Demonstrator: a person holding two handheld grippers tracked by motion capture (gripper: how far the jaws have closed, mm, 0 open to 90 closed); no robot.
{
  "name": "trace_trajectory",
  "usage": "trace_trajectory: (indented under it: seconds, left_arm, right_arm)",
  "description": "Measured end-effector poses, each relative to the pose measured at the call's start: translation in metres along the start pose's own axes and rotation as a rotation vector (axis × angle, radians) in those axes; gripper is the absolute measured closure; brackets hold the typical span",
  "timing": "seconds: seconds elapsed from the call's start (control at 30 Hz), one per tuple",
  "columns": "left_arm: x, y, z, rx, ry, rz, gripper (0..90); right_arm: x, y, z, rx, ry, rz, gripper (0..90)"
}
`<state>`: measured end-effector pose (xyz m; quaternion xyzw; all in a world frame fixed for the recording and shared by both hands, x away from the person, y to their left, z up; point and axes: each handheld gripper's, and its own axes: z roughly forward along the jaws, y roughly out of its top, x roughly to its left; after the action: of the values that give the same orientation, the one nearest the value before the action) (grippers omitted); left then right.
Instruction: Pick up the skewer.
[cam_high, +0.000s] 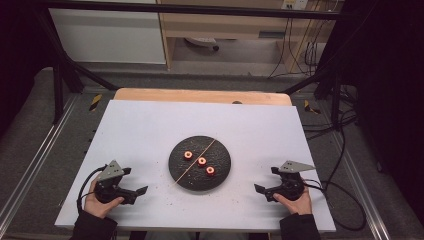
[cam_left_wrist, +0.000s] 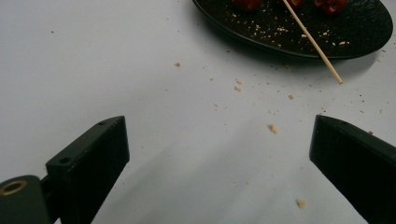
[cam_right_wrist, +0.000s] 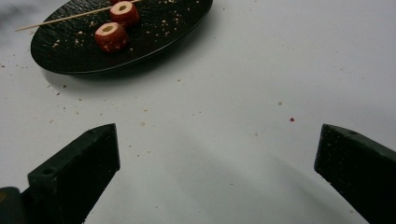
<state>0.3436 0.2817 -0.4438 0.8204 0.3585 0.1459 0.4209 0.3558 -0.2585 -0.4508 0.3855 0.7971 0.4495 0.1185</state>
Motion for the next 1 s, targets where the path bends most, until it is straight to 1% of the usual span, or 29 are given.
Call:
trace_trajectory:
  seconds: [0.23,0.4,0.53,0.73,0.87,1.0]
  left_arm:
    - [-0.004,0.003,0.001,0.001,-0.006,0.007,4.2]
    - [-0.006,0.005,0.002,0.005,-0.02,0.003,3.8]
    - [-0.008,0.007,0.003,0.007,-0.026,0.011,2.9]
    - [-0.012,0.011,0.004,0.016,-0.018,0.013,2.9]
    - [-0.015,0.014,0.005,0.026,-0.014,0.021,2.9]
    - [-0.017,0.019,0.006,0.025,-0.006,0.022,3.4]
  right_arm:
    - [0.0,0.0,-0.001,-0.006,0.006,0.014,0.9]
    - [-0.001,0.0,0.0,-0.007,0.007,0.014,0.9]
    - [0.0,0.0,0.0,-0.007,0.005,0.018,0.8]
    - [0.0,0.001,0.0,-0.007,0.003,0.021,0.8]
    - [0.0,0.0,0.0,-0.007,0.003,0.019,0.7]
    - [0.0,0.0,-0.001,-0.007,-0.001,0.017,0.7]
